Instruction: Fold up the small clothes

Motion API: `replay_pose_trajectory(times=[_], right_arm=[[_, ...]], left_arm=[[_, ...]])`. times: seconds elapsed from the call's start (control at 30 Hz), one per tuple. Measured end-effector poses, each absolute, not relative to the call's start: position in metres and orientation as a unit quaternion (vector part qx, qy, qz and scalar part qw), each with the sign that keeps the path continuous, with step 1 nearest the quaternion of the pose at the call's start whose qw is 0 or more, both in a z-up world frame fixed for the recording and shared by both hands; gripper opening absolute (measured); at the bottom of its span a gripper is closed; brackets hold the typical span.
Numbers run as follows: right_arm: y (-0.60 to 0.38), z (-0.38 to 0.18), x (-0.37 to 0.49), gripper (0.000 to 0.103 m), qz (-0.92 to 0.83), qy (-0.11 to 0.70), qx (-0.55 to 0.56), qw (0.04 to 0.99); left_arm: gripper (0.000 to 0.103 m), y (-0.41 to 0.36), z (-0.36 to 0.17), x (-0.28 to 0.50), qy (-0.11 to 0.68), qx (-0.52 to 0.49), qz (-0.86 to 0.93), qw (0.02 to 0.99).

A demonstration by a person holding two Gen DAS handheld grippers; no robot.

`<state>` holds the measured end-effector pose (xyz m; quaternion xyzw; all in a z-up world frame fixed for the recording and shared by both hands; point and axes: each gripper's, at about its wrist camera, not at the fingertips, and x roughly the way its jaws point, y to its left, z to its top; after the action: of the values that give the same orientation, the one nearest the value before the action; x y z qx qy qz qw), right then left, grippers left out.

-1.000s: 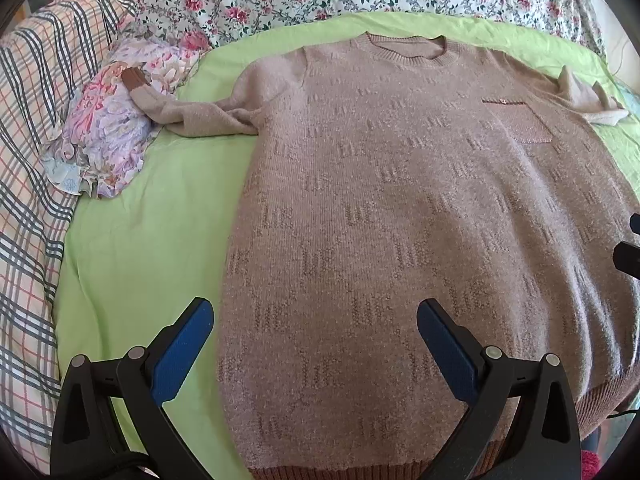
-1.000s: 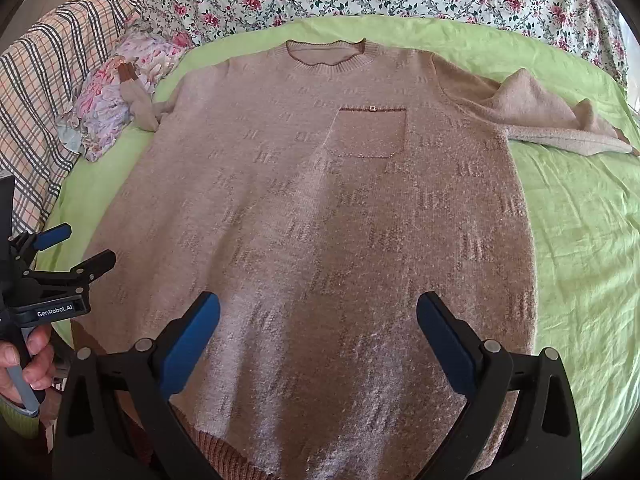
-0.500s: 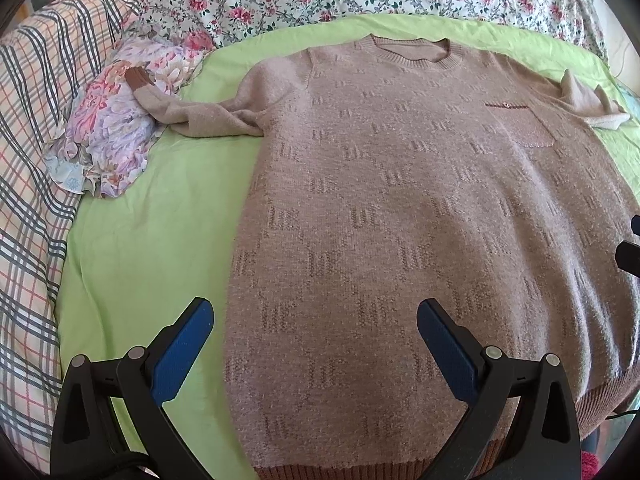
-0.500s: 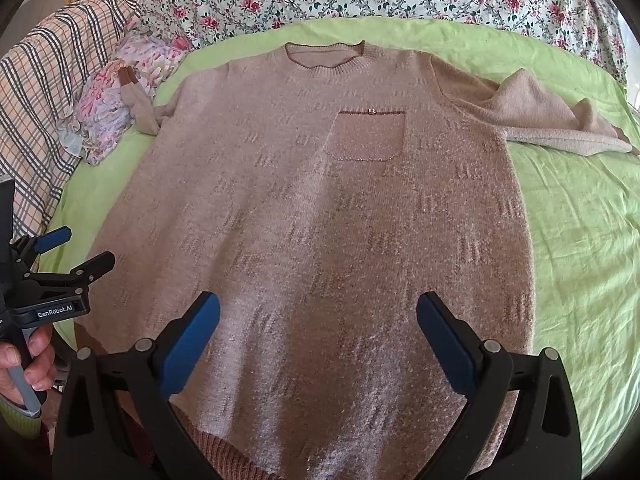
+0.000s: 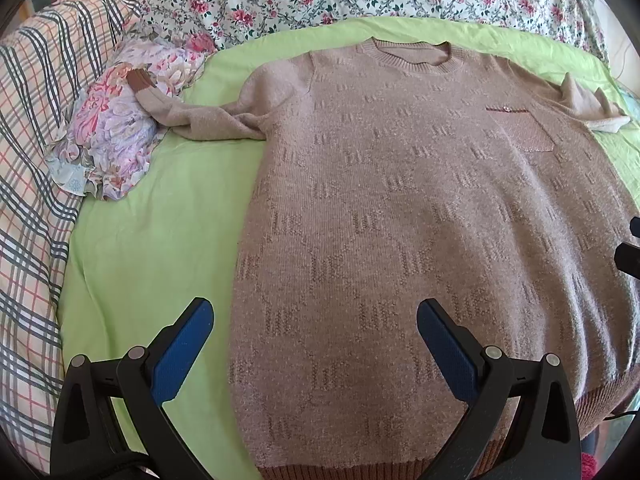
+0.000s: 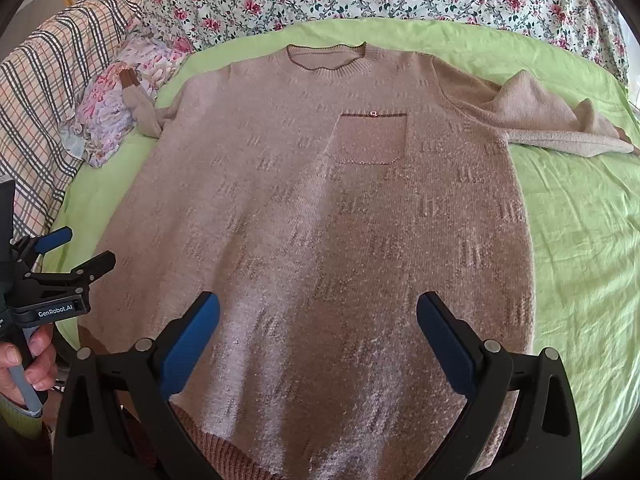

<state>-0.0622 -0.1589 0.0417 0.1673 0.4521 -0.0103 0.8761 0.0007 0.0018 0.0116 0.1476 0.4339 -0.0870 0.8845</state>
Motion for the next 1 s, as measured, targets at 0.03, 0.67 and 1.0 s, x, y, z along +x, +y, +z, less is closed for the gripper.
replay_pose_trajectory(times=[0.03, 0.67, 1.0], right_arm=[[-0.16, 0.042, -0.061, 0.099, -0.01, 0.453, 0.167, 0.876], [-0.163, 0.039, -0.057, 0.099, -0.003, 0.454, 0.178, 0.873], [-0.179, 0.042, -0.056, 0.099, -0.004, 0.443, 0.193, 0.876]], left_arm=[[0.102, 0.002, 0.012, 0.001, 0.435, 0.149, -0.087, 0.884], [0.102, -0.004, 0.015, 0.007, 0.463, 0.167, -0.094, 0.865], [0.102, -0.005, 0.018, 0.015, 0.462, 0.15, -0.102, 0.868]])
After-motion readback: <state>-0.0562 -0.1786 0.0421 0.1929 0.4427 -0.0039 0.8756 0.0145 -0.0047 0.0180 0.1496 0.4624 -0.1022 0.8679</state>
